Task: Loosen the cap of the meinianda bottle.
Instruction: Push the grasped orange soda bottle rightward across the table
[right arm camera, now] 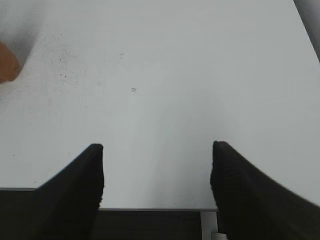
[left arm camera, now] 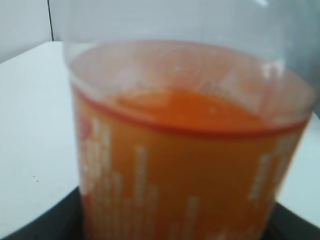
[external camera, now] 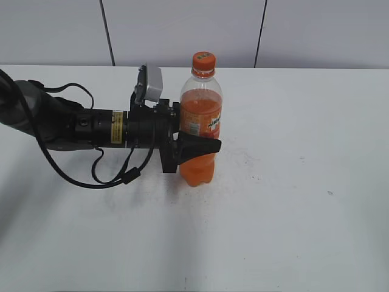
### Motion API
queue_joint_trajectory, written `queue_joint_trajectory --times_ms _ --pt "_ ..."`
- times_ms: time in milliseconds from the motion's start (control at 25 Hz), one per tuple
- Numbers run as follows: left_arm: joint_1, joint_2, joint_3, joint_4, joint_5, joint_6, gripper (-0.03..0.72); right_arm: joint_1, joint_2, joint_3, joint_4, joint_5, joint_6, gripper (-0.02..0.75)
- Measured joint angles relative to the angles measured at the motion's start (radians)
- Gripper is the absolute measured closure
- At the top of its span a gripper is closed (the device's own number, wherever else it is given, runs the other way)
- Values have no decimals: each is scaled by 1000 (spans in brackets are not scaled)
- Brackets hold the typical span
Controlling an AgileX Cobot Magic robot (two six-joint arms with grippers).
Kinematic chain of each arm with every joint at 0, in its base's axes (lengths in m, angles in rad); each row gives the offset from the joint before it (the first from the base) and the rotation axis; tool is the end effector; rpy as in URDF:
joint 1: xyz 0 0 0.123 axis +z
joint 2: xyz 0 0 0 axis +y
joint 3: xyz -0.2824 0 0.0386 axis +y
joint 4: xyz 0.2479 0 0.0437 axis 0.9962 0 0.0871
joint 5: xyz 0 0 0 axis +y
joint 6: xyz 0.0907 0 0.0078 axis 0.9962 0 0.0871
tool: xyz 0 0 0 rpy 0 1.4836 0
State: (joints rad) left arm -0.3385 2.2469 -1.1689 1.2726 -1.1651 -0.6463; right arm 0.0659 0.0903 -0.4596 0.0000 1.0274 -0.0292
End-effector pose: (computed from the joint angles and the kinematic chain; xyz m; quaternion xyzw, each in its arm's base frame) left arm 0.3535 -0.2092 0.1047 0.4830 0.5982 -0.4423 0.4619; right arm 0.0141 0.0009 0.2678 -0.0417 0.8766 0.0088 0.4793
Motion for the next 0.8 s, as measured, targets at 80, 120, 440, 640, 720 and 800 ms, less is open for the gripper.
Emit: queue_joint_trajectory --times_ms 80,120,440,640,720,800 --pt "0 1 0 -1 -2 5 269 0 1 0 0 -3 1 234" --pt "0 1 0 -1 -4 7 269 0 4 -3 0 -3 10 234" --pt "0 1 0 5 -5 11 269 0 272 -187 74 119 51 234" --pt "0 1 0 7 -6 11 269 0 549 -400 100 181 54 234" --pt "0 1 0 7 -6 11 269 0 648 -485 105 180 53 234" --pt "0 1 0 7 -6 11 269 0 740 -561 104 184 53 234"
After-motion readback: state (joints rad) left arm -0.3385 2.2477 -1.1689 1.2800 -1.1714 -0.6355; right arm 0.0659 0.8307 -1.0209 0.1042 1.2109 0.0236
